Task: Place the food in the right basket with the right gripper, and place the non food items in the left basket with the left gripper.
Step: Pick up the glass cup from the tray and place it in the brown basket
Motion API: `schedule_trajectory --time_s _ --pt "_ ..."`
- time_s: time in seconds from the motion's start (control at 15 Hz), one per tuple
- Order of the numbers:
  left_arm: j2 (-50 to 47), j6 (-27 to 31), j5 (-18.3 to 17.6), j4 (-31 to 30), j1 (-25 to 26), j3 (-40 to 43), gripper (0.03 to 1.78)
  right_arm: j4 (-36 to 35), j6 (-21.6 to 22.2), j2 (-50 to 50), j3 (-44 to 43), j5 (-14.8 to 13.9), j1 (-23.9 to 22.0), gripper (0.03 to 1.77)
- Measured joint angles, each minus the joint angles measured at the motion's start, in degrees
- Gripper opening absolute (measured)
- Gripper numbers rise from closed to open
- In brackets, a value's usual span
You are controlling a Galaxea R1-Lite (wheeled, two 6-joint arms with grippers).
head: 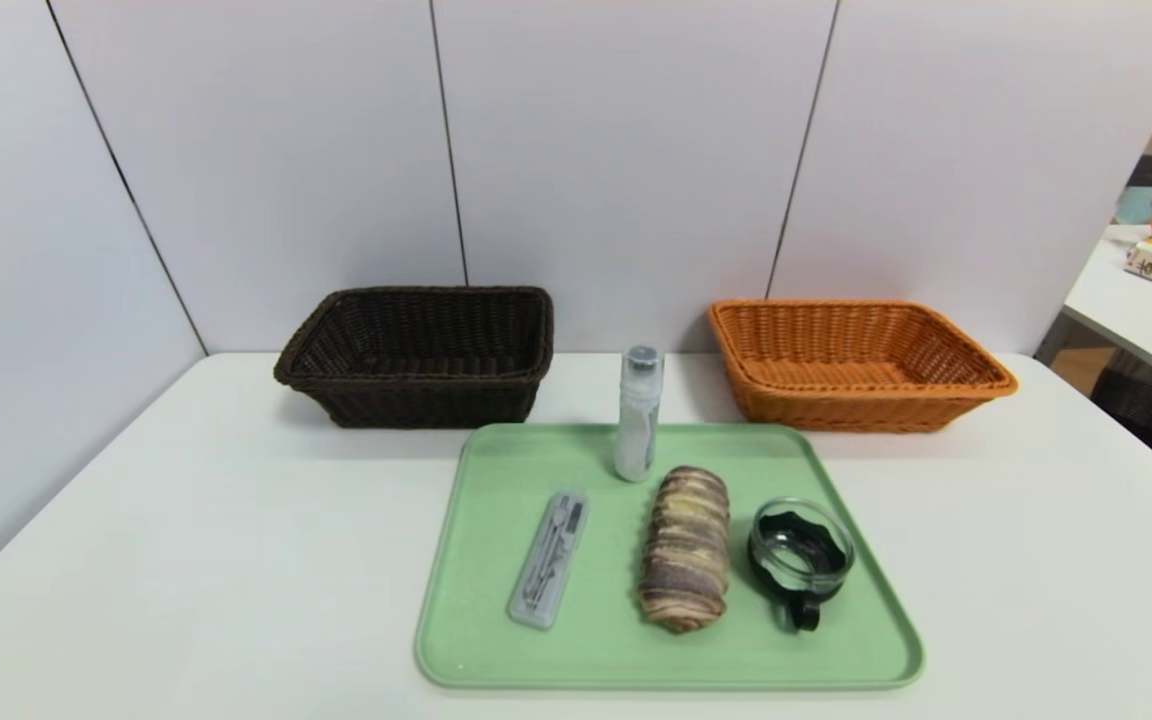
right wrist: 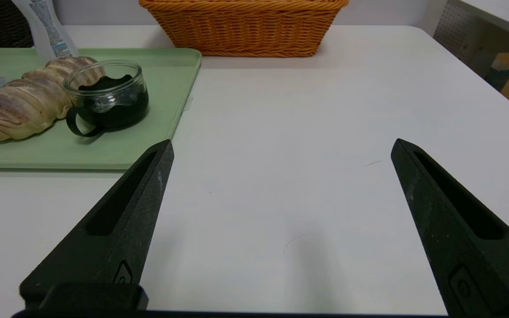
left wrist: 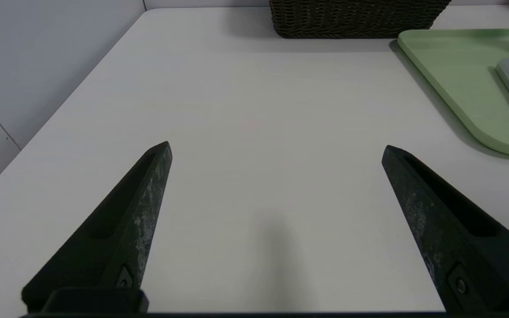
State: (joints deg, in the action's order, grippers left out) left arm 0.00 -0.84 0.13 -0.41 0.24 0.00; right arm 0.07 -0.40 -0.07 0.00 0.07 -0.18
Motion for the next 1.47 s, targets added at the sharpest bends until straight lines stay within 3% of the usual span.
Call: schedule_trajectory --time_s 0.4,0.6,0.87,1.33,1.47 --pt "0.0 2.1 -0.4 0.3 0.0 0.0 1.69 -0.1 -1.5 0.0 0.0 0.4 0.0 1.7" --pt "0.2 3.0 -1.7 3.5 0.0 -2.6 1.69 0.3 -3.2 0.1 -2.9 2.8 0.0 1.7" --pt "5.8 3.0 -7.7 10.1 0.0 -13.8 1.69 5.3 -2.8 5.6 -14.3 7.2 -0.2 1.7" --pt "27.5 2.9 -9.7 11.0 -0.9 -35.4 1.69 6.2 -3.0 22.1 -30.9 8.2 -0.4 1.7" --pt "33.8 2.8 -11.5 11.0 -1.8 -40.7 1.69 5.7 -2.7 26.1 -34.0 11.8 0.1 1.7"
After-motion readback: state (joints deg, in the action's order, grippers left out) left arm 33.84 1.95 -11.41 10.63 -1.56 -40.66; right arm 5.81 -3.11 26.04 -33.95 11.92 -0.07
